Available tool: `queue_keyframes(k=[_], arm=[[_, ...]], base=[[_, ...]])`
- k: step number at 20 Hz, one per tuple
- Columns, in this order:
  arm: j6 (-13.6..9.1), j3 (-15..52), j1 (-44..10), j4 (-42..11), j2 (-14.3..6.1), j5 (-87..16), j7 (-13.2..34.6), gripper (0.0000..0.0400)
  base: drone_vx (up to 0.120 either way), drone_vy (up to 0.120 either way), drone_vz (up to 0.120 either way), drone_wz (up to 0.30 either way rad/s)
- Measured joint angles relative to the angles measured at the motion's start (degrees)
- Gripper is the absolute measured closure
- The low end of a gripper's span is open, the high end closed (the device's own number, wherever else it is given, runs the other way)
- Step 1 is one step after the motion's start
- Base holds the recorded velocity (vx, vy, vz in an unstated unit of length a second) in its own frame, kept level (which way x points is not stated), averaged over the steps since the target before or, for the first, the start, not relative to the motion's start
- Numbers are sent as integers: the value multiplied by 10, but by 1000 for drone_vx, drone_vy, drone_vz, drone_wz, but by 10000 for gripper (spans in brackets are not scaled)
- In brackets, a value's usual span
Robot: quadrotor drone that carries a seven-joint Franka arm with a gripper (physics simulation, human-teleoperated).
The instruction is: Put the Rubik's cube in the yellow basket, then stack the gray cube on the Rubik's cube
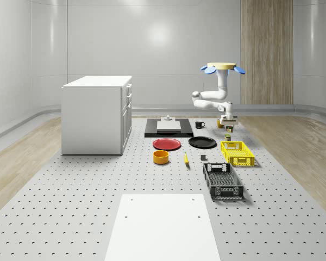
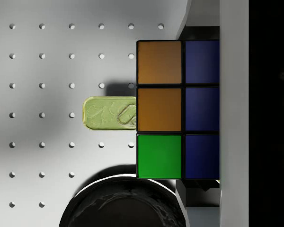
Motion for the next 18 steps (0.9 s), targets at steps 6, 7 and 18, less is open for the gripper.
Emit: queue_keyframes(k=[6,7,18], arm=[[3,1,-1,0,-3,1,1,75],[3,1,-1,0,-4,2,1,75],[8,1,-4,1,-9,4,3,75]], base=[[120,0,-27,0],[120,0,-120,0],[120,-11,-15,0]])
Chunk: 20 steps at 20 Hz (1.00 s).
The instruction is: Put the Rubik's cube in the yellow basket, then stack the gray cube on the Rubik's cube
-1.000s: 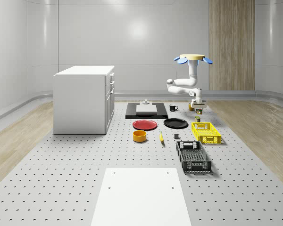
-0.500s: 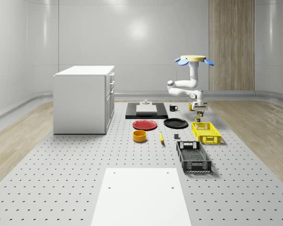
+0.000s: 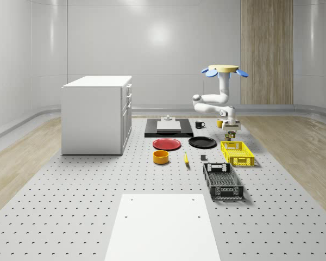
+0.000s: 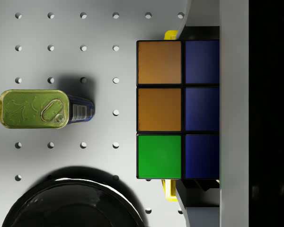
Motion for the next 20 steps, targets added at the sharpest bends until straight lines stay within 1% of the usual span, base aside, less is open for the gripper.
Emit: queue_keyframes(k=[11,12,17,20], arm=[[4,1,-2,0,-4,2,1,75],[5,1,-2,0,-5,2,2,75],[6,1,-3,1,-7,3,2,75],[7,1,-3,1,-8,4,2,75]], base=[[120,0,0,0],[120,0,-40,0],[120,0,-120,0],[120,0,-13,0]])
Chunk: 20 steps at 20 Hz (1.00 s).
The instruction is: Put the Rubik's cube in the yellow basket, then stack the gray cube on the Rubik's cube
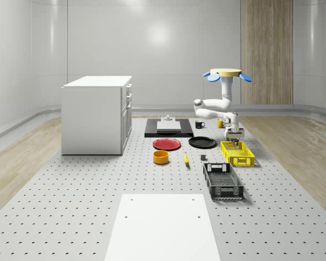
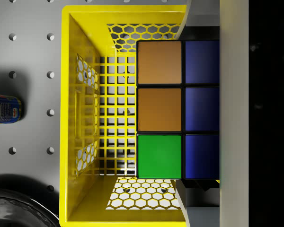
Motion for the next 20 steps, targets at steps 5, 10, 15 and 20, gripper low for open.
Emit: queue_keyframes(k=[5,10,15,20], arm=[[11,-20,-4,7,-2,-19,0,75],[28,-56,-11,22,-2,-51,-1,75],[43,-87,-17,37,1,-81,-3,75],[55,-115,-23,53,7,-107,-5,75]], base=[[16,0,0,0],[0,0,0,0],[0,0,0,0],[0,0,0,0]])
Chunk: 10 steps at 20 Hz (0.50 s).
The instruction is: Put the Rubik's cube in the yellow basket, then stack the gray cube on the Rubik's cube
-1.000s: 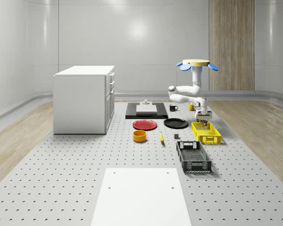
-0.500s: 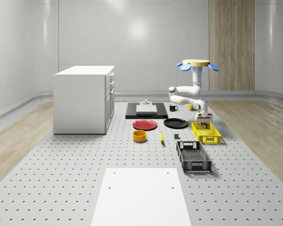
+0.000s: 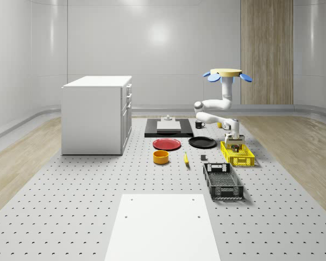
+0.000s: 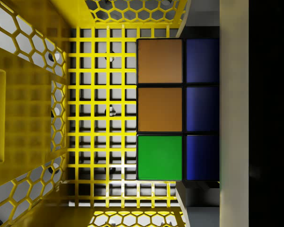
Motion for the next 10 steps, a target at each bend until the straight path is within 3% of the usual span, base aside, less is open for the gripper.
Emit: queue_keyframes(k=[4,10], arm=[[2,-10,-1,6,4,-10,-2,42],[-2,-10,2,5,9,-12,-4,9]], base=[[0,0,0,0],[0,0,113,0]])
